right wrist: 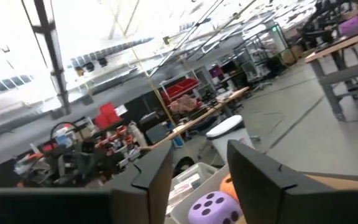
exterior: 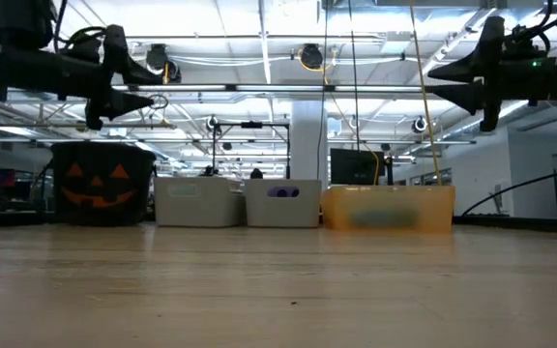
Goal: Pick & Place Toys
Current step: Return to Home Position
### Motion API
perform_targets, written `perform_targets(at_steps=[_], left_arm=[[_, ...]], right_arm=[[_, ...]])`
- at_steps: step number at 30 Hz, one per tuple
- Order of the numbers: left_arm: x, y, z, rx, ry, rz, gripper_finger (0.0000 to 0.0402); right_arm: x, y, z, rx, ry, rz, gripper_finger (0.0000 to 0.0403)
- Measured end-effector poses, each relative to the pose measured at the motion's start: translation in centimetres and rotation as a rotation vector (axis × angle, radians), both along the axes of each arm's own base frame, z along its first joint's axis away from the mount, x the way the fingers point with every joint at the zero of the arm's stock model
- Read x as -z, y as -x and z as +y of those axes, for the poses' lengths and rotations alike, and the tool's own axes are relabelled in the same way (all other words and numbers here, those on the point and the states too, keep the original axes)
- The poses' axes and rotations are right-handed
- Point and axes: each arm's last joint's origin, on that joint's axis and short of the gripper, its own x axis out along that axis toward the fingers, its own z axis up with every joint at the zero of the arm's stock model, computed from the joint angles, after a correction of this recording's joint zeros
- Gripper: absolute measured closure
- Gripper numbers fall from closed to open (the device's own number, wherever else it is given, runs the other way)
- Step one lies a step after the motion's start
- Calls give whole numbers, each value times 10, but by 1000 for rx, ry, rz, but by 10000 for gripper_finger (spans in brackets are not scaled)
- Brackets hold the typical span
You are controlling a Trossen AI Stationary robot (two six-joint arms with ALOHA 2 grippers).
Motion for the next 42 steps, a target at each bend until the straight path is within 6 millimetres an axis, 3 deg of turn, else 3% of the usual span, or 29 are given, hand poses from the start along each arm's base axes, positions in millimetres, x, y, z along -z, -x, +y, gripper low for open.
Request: perform_targets(at_steps=[8,20,42], left_arm=[[8,1,3,-109,19,94,149],[23,0,2,-67,33,277,149],[24,0,1,-46,54,274,149]], right_arm=[[10,-2,-1,28,-16,120,232],[15,-3,-2,29,-25,176,234],[15,-3,-2,29,-24,176,237]])
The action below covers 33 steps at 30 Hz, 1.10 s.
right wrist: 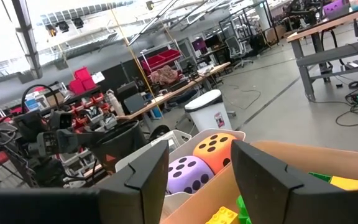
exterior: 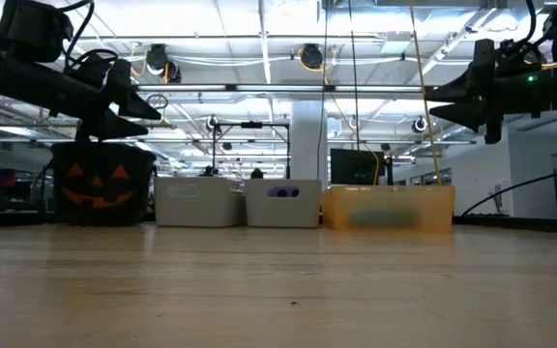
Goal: Pick & Place Toys
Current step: Return to Home Position
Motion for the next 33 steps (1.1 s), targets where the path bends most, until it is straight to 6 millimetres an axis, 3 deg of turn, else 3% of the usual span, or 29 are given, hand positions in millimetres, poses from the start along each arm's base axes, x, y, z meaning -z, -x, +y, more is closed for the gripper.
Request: perform_targets(at_steps=[6,19,33], left_arm=[[-3,3,-2,4,-9,-21,149],[-35,28,-19,68,-111,-304,149],[-40,33,-28,130,-123,-371,149]], right_arm=[[-1,1,0,-1,5,-11,234],[-10,10,4,-1,48,-113,237],[-19,18,8,0,90,-213,236]])
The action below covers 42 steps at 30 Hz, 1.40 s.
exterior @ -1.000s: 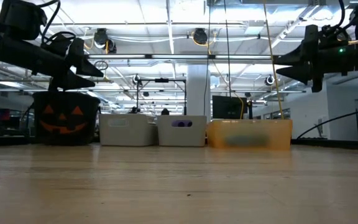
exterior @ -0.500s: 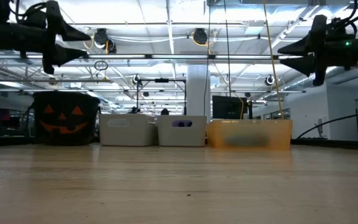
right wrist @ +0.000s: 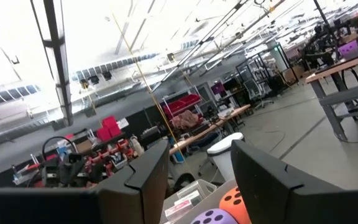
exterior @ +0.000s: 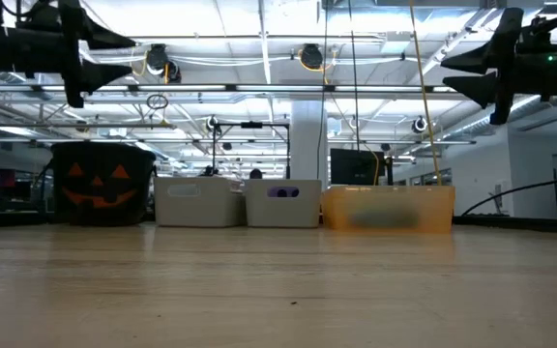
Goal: Pick & Place Toys
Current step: Return to Home Position
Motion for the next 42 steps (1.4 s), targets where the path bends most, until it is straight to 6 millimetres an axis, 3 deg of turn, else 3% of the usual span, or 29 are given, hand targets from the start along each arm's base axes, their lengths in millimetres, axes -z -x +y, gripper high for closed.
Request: perform_targets(at_steps=[10,18,42], left_arm=[[10,11,-5,43,-49,-158,149],[20,8,-4,42,-26,-70,149],[18,10,-6,49,-33,-99,149]], right_arm=[[0,0,0,0,0,1,236],[0,0,0,0,-1,2,236],[0,0,0,0,-1,2,238]])
